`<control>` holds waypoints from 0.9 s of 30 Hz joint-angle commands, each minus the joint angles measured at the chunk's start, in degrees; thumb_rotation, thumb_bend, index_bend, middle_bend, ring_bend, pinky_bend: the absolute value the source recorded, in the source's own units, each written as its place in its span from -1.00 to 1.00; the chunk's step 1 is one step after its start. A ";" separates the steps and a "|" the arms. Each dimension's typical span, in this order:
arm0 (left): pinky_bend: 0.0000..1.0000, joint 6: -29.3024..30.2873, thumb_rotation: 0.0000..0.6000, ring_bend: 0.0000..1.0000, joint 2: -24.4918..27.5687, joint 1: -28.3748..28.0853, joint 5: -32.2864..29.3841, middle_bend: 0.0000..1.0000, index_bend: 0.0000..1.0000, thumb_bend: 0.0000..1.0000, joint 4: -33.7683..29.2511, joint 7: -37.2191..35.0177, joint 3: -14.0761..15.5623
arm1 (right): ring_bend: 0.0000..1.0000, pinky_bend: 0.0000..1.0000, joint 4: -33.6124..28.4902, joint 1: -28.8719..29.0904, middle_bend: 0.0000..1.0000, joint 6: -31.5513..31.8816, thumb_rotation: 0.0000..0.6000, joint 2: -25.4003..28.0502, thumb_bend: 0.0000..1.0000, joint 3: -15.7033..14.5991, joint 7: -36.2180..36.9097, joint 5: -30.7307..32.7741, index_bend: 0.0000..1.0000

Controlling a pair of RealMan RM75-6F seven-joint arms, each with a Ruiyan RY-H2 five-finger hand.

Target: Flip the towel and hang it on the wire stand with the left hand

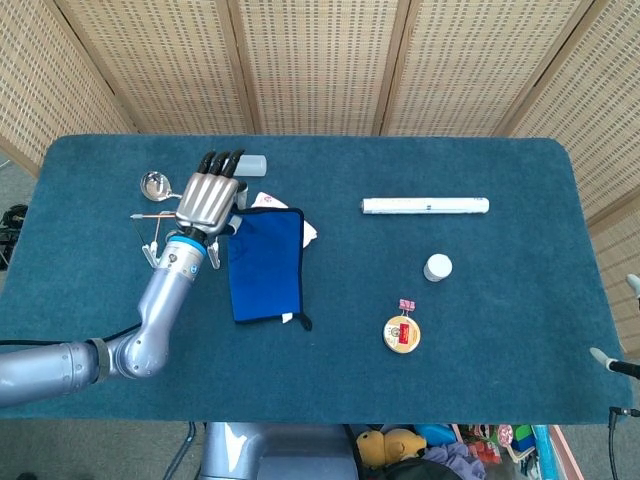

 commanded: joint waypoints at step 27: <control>-1.00 -15.37 1.00 -1.00 6.91 -1.80 3.83 -1.00 0.78 0.23 18.90 -19.77 -4.72 | -1.00 -1.00 -0.45 1.01 -1.00 -1.33 1.00 -1.36 -1.00 0.20 -4.46 1.93 -1.00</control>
